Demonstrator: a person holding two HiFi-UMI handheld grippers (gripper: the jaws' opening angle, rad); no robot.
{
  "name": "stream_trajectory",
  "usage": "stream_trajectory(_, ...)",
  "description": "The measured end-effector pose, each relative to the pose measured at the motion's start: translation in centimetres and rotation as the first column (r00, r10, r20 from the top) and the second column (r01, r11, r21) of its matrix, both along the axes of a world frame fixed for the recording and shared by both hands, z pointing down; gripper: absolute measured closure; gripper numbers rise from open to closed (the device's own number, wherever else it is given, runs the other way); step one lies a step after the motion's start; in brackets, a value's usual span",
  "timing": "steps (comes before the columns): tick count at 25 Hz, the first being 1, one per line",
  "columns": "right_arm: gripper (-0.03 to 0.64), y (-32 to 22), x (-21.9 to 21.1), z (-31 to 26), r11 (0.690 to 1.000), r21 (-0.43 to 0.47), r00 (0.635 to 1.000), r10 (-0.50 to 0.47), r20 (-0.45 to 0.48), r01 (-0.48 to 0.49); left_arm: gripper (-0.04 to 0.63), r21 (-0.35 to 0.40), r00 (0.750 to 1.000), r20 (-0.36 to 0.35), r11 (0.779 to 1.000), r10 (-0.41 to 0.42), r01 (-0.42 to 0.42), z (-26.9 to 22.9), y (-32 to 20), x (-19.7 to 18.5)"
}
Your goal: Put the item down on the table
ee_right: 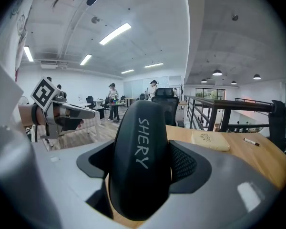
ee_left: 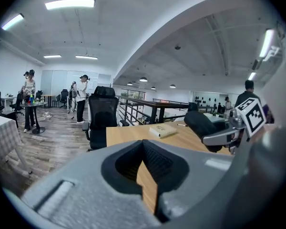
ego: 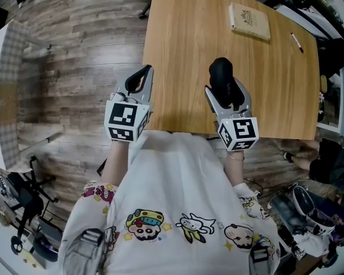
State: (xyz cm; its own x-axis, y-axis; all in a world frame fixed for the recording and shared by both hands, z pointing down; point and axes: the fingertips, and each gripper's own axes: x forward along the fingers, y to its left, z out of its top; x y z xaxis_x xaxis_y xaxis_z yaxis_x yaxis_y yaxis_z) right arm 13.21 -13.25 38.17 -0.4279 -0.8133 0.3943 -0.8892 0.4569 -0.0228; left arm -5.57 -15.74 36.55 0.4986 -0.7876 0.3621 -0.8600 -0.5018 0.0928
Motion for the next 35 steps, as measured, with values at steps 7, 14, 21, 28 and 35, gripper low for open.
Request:
stream_trajectory(7, 0.264, -1.3, -0.3, 0.5, 1.0, -0.015, 1.0, -0.017, -0.018, 0.016, 0.595, -0.021, 1.0, -0.008, 1.0, -0.008, 0.008, 0.6, -0.6, -0.4)
stream_trajectory(14, 0.264, -2.6, -1.0, 2.3, 0.996, -0.046, 0.995, -0.075, -0.071, 0.072, 0.595, -0.052, 1.0, -0.016, 0.999, -0.015, 0.014, 1.8, -1.1, -0.3)
stream_trajectory(21, 0.264, -3.6, -2.3, 4.7, 0.983, -0.086, 0.976, -0.17, -0.134, 0.159, 0.595, -0.069, 0.999, -0.002, 0.997, -0.034, 0.034, 2.9, -1.7, -0.6)
stream_trajectory(28, 0.264, -3.5, -4.1, 8.0, 0.96, -0.148, 0.947, -0.263, -0.183, 0.238, 0.595, -0.099, 0.999, 0.003, 0.994, -0.045, 0.045, 4.5, -1.1, -0.5)
stream_trajectory(35, 0.265, -2.2, -6.1, 11.3, 0.929, -0.217, 0.917, -0.343, -0.203, 0.3, 0.595, -0.125, 0.998, -0.005, 0.991, -0.056, 0.055, 5.6, 0.3, -0.6)
